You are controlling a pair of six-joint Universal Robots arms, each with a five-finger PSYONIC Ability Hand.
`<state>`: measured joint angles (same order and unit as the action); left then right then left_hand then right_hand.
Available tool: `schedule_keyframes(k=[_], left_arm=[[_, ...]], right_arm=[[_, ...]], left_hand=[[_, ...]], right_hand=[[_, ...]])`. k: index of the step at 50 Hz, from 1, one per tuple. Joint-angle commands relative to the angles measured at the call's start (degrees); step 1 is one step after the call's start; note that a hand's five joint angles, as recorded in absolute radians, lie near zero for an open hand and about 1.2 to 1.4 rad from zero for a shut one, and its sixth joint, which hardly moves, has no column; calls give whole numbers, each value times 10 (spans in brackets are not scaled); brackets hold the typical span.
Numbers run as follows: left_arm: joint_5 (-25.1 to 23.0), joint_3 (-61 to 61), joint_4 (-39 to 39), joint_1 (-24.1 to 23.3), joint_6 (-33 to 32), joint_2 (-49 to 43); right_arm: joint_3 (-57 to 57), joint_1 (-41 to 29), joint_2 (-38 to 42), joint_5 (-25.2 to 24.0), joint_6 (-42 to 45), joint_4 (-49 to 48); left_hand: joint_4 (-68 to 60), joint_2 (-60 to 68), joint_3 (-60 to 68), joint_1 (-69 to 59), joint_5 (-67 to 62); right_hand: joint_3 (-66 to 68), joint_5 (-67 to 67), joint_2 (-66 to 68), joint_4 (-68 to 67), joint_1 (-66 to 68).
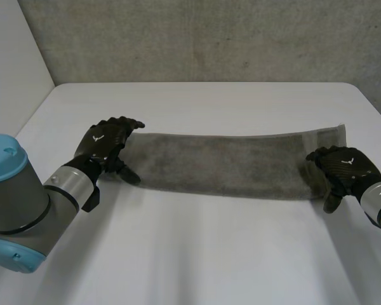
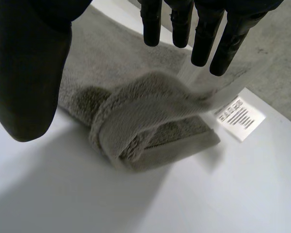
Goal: Fold the towel.
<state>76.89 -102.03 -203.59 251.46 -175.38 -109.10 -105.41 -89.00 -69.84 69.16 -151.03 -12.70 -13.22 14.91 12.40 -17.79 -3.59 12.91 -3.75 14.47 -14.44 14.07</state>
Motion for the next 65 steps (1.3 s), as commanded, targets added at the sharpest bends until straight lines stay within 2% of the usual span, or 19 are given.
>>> schedule_keyframes(k=[1,5,8,11,13,16,20,36,41,49,52,54,55,57,58,60,62,63,65], left_arm=[[1,-5,-6,8,-1,0],[1,-8,-8,11,-2,-1],[1,-12,-8,10,-2,-1],[0,-16,-13,6,-3,-1],[0,-16,-15,4,-4,-1],[0,-17,-15,1,-4,-1],[0,-18,-15,1,-5,-1],[2,-18,-15,7,-5,0],[2,-18,-15,6,-5,0],[2,-18,-15,7,-6,2],[2,-18,-15,8,-6,4],[2,-18,-15,9,-7,4],[2,-18,-15,9,-7,4],[2,-18,-15,9,-7,4],[2,-19,-15,9,-7,4],[2,-19,-15,9,-7,4],[3,-19,-15,8,-7,5],[3,-19,-15,8,-7,5],[3,-19,-15,8,-7,6]], right_arm=[[5,-6,52,15,6,-44],[13,-6,78,34,29,-54],[19,-2,89,48,59,-58],[21,3,89,51,79,-69],[22,14,89,50,85,-82],[23,23,89,48,86,-85],[35,49,89,41,89,-81],[46,105,42,37,170,-77],[53,108,24,8,175,-78],[105,116,1,-24,263,-66],[129,72,-19,-27,288,-44],[171,-32,-27,-22,289,-26],[171,-33,-27,-22,289,-26],[208,-119,-7,-15,291,-15],[209,-119,-6,-15,291,-15],[227,-158,16,-7,294,-12],[283,-243,71,24,298,6],[283,-244,72,24,298,6],[350,-328,139,50,314,37]], left_hand=[[32,-35,-24,64,22],[32,-35,-24,64,22],[32,-35,-24,64,22],[32,-35,-24,64,22],[32,-35,-24,64,22],[32,-35,-24,64,22],[32,-35,-24,64,22],[32,-35,-24,64,22],[32,-35,-24,64,22],[32,-35,-24,64,22],[32,-35,-24,64,22],[32,-35,-24,64,22],[32,-35,-24,64,22],[32,-35,-24,64,22],[32,-35,-24,64,22],[32,-35,-24,64,22],[32,-35,-24,64,22],[32,-35,-24,64,22],[32,-35,-24,64,22]], right_hand=[[-29,-14,7,44,11],[-29,-15,8,44,12],[-29,-95,87,44,91],[-29,-222,215,44,219],[-29,-373,366,44,370],[-29,-456,449,44,453],[-29,-662,655,44,659],[-29,-663,655,44,659],[-29,-663,655,44,659],[-29,-663,655,44,659],[-29,-663,655,44,659],[-29,-663,655,44,659],[-29,-663,655,44,659],[-29,-663,655,44,659],[-29,-663,655,44,659],[-29,-663,655,44,659],[-29,-663,655,44,659],[-29,-663,655,44,659],[-29,-663,655,44,659]])
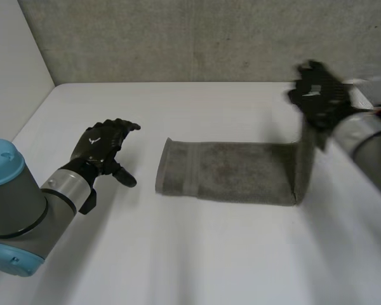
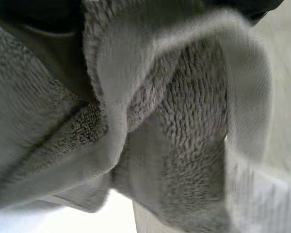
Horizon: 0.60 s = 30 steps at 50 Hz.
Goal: Fold the towel.
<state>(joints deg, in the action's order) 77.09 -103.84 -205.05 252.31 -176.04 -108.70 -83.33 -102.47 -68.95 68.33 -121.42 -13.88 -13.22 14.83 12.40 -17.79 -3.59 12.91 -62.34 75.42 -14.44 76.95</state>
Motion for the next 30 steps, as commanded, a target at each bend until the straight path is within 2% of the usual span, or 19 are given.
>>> schedule_keyframes(k=[1,5,6,8,9,11,12,13,17,20,22,23,25,26,28,29,30], left_arm=[[1,-1,0,-1,0,2],[0,-6,-3,-1,-2,3],[0,-6,-3,-1,-2,3],[0,-7,-6,-1,-1,3],[0,-7,-8,-1,-2,3],[0,-8,-10,-2,-2,3],[0,-8,-11,-2,-2,3],[0,-8,-11,-2,-2,3],[0,-8,-12,-5,-3,2],[-1,-6,-14,-8,-3,2],[-2,-3,-14,-9,-2,2],[-2,0,-14,-9,-2,2],[-1,2,-14,-11,-2,2],[-1,7,-14,-16,-2,3],[0,16,-14,-24,-1,2],[0,26,-13,-35,3,2],[0,26,-13,-35,3,2]], right_arm=[[129,-193,131,59,18,49],[218,-268,223,80,64,74],[218,-268,224,80,64,74],[259,-300,271,83,75,74],[259,-300,271,83,75,74],[277,-322,292,85,74,73],[277,-322,292,85,74,73],[278,-325,293,90,71,73],[272,-324,291,109,55,75],[244,-316,276,123,13,75],[196,-293,217,128,-61,75],[196,-293,217,128,-61,75],[145,-252,162,124,-165,79],[144,-251,162,124,-166,79],[86,-202,109,117,-274,78],[85,-201,109,117,-275,78],[58,-177,78,110,-322,78]], left_hand=[[32,-34,-24,64,22],[32,-34,-24,64,22],[32,-34,-24,64,22],[32,-34,-24,64,22],[32,-34,-24,64,22],[32,-34,-24,64,22],[32,-34,-24,64,22],[32,-34,-24,64,22],[32,-34,-24,64,22],[32,-34,-24,64,22],[32,-34,-24,64,22],[32,-34,-24,64,22],[32,-34,-24,64,22],[32,-34,-24,64,22],[32,-34,-24,64,22],[32,-34,-24,64,22],[32,-34,-24,64,22]], right_hand=[[-29,-77,46,44,31],[-29,-76,45,44,29],[-29,-76,45,44,29],[-29,155,-186,44,-202],[-29,157,-187,44,-203],[-29,335,-366,44,-382],[-29,337,-367,44,-383],[-29,586,-617,44,-632],[-29,623,-654,44,-669],[-29,623,-654,44,-669],[-29,623,-654,44,-669],[-29,623,-654,44,-669],[-29,623,-654,44,-669],[-29,623,-654,44,-669],[-29,623,-654,44,-669],[-29,623,-654,44,-669],[-29,623,-654,44,-669]])
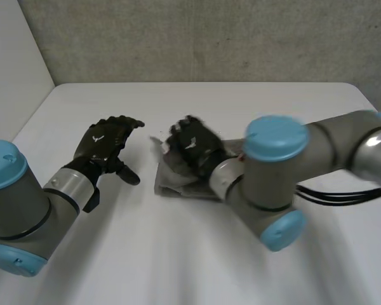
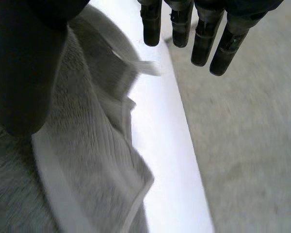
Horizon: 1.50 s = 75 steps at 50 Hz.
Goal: Fold the towel.
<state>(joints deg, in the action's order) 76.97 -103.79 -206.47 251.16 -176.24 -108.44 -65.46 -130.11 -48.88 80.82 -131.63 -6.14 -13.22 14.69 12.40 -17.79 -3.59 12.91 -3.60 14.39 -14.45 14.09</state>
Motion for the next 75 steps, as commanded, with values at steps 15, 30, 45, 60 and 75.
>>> schedule_keyframes(k=[15,30,45,60,75], left_arm=[[5,110,8,-118,41,-54],[21,143,23,-190,52,-133],[178,227,17,-185,-11,-222],[237,245,17,-110,-11,-233],[234,227,25,-92,-14,-237]], right_arm=[[-330,295,-247,-124,-353,-3],[-361,302,-165,-124,-336,-73],[-352,268,-126,-123,-338,-101],[-356,265,-125,-119,-335,-103],[-362,264,-130,-120,-334,-103]], left_hand=[[32,-28,-24,59,17],[32,-25,-24,56,14],[32,-23,-24,54,12],[32,-21,-24,52,10],[32,-23,-24,54,12]], right_hand=[[-29,36,-44,44,-41],[-29,-40,32,44,35],[-29,-305,297,44,300],[-29,-362,354,44,357],[-29,-362,354,44,357]])
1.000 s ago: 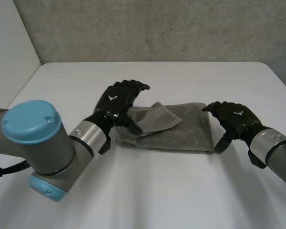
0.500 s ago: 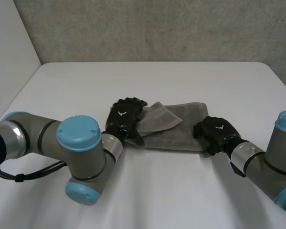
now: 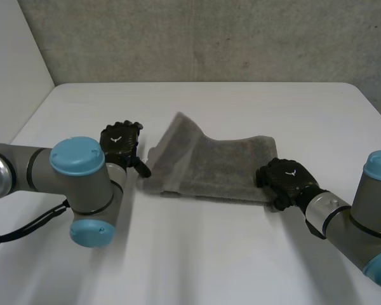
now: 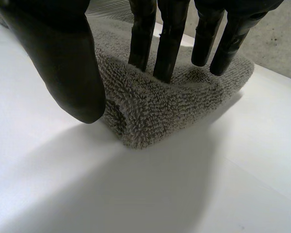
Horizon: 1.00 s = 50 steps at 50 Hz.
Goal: Fold the towel.
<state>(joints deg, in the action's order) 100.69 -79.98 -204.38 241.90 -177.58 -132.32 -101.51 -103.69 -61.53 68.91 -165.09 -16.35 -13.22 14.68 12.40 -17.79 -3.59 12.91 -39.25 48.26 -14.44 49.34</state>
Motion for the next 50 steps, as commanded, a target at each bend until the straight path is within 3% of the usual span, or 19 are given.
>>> schedule_keyframes(k=[1,21,33,46,50], left_arm=[[-3,-11,4,1,0,2],[-12,-83,6,-27,1,102],[-12,-97,6,-26,1,117],[-11,-107,6,-17,4,133],[-11,-114,6,-13,4,143]], right_arm=[[-2,2,-4,-1,0,-1],[-33,10,-30,-3,50,-3],[-35,11,-26,-8,50,-22],[-63,48,-33,-37,103,-2],[-81,73,-66,-54,145,53]], left_hand=[[32,-23,-24,54,12],[32,-31,-24,62,20],[32,-33,-24,64,22],[32,-33,-24,64,22],[32,-33,-24,64,22]], right_hand=[[-29,-5,15,44,4],[-29,-103,113,44,102],[-29,-303,313,44,302],[-29,-308,317,44,307],[-29,-308,317,44,307]])
